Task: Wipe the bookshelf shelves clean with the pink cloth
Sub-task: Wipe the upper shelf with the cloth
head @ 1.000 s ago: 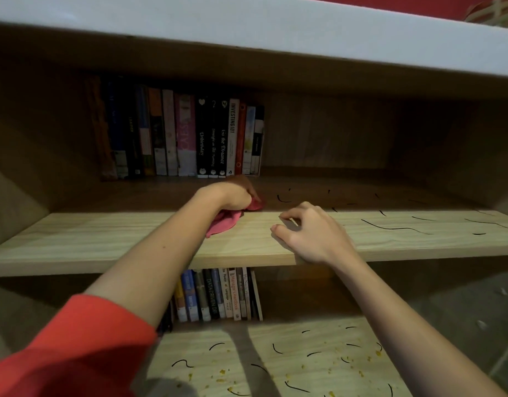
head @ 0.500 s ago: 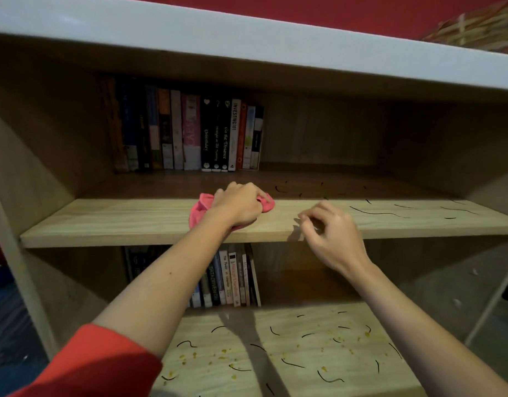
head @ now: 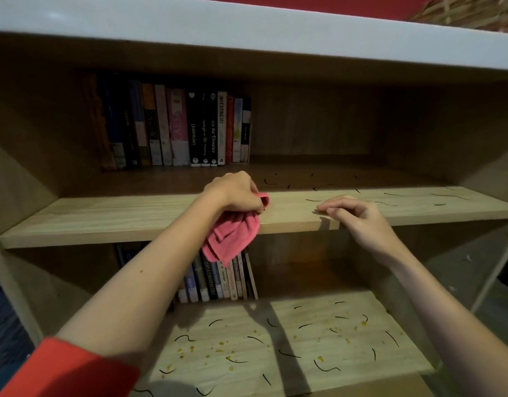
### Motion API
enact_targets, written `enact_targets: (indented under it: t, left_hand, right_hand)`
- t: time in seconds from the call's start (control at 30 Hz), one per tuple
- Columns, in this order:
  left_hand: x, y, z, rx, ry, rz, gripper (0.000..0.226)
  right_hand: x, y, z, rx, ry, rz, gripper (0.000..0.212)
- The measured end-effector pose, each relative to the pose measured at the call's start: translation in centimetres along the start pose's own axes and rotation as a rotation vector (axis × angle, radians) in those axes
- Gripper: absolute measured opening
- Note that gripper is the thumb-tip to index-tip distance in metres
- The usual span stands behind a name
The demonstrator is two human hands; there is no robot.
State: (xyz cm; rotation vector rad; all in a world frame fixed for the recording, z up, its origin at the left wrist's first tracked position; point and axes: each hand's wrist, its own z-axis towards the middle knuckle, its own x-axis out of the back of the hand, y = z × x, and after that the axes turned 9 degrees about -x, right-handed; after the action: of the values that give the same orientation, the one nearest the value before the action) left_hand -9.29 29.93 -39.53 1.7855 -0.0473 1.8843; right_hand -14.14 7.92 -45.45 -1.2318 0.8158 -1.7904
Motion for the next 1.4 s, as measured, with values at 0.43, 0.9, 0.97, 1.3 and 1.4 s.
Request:
enact_targets:
  t: [0.43,0.9,0.97,1.3,1.4]
  left_hand:
    - [-3.8,2.9,-0.9,-0.021,0.108,-0.927,0.052]
    - [-4.5,-1.3,0.9,-0.095,0.489,0.090,0.031]
    - [-4.5,-1.1,0.9,-0.131,0.470,0.140,0.030]
    - [-4.8,0.0,1.1,-0.034,0.429,0.185,0.031]
    - [-5.4,0.5,1.5,-0.010,0.428,0.106,0.035]
  right_hand:
    - [-1.0,-3.4,0.9,-0.216,0.038,0.164,0.025]
    - [-3.6,-4.9,1.0,-0.069,0.005,-0.490,0.029]
    - [-3.2,-5.4,1.3,-0.106,0.004,-0.572,0.027]
    - [-1.3,-2.4,1.0,0.106,0.018,-0.705,0.032]
    - [0.7,-1.0,2.0,0.048,0.060,-0.714,0.033]
